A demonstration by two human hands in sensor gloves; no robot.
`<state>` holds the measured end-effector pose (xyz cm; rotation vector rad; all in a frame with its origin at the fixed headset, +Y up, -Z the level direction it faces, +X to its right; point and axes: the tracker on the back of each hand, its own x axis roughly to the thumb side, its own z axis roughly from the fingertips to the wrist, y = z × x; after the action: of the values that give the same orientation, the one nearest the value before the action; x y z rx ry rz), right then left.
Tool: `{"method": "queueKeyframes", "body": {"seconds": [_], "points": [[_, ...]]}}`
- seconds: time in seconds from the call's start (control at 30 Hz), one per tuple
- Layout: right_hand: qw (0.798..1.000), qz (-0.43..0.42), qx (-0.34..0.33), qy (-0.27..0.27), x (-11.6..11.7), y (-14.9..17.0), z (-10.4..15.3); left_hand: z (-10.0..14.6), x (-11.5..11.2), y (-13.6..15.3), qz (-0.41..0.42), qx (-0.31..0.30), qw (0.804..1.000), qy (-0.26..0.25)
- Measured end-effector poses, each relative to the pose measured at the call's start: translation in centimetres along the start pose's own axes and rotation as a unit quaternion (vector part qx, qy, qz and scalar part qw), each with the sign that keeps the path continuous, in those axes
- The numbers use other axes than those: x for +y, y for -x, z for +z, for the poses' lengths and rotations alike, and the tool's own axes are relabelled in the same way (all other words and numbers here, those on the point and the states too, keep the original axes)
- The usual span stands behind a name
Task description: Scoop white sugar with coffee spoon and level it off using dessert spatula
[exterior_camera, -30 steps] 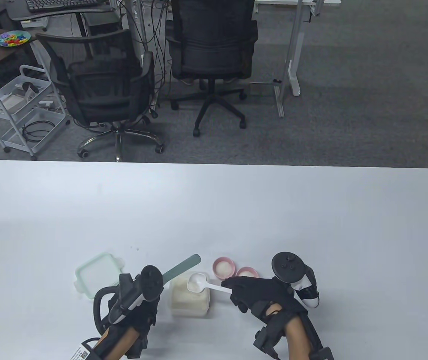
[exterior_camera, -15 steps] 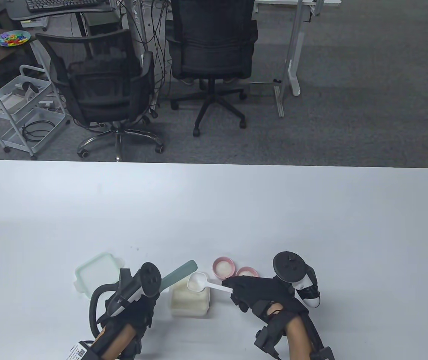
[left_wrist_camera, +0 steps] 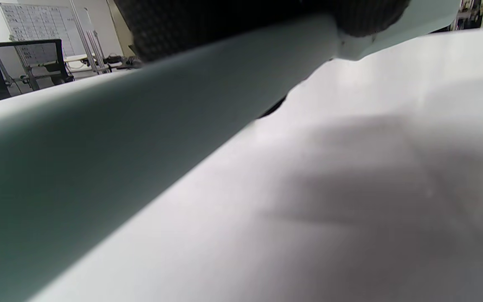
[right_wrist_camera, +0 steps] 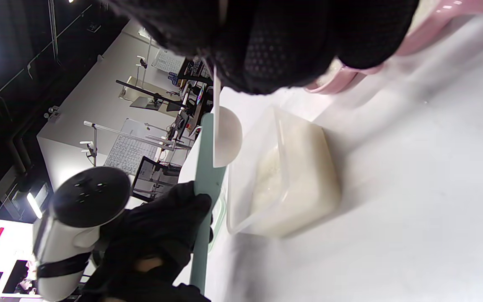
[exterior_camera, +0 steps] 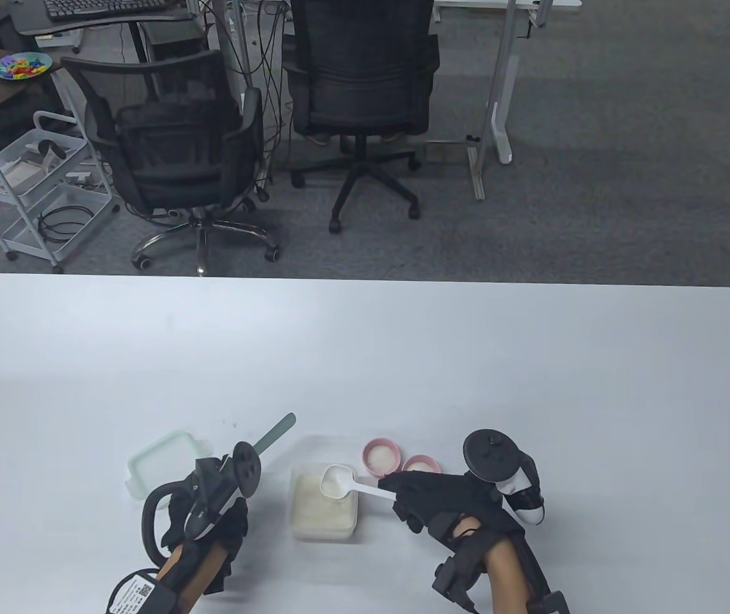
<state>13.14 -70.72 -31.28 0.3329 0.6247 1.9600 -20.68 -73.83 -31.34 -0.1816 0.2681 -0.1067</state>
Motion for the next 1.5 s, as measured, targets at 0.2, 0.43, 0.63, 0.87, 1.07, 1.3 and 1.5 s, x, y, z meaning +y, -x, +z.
{"method": "queueKeyframes", "body": {"seconds": [0.2,0.43,0.63,0.87,1.07,1.3,1.5], "points": [[1.0,-0.001,0.002,0.0,0.0,0.0,0.0,-0.2,-0.9,-0.5,-0.017,0.01,0.999,0.038],[1.0,0.001,0.003,-0.003,0.0,0.0,0.0,-0.1,-1.3,-1.0,-0.043,0.024,0.997,0.058],[1.0,0.0,0.002,-0.002,0.1,0.0,-0.1,1.3,1.1,0.2,0.018,-0.007,0.998,-0.06],[1.0,0.005,0.008,-0.006,0.2,0.1,-0.1,1.7,1.7,0.2,0.021,-0.044,0.994,-0.099],[1.0,0.008,0.013,-0.004,0.3,0.3,-0.4,1.7,1.2,-0.3,0.005,-0.057,0.995,-0.084],[0.997,-0.019,-0.003,0.072,-1.1,0.3,0.2,1.8,0.9,-0.7,-0.001,-0.067,0.995,-0.075],[0.988,-0.046,0.03,0.146,-2.8,1.6,1.0,1.8,0.8,-0.9,-0.007,-0.069,0.995,-0.072]]}}
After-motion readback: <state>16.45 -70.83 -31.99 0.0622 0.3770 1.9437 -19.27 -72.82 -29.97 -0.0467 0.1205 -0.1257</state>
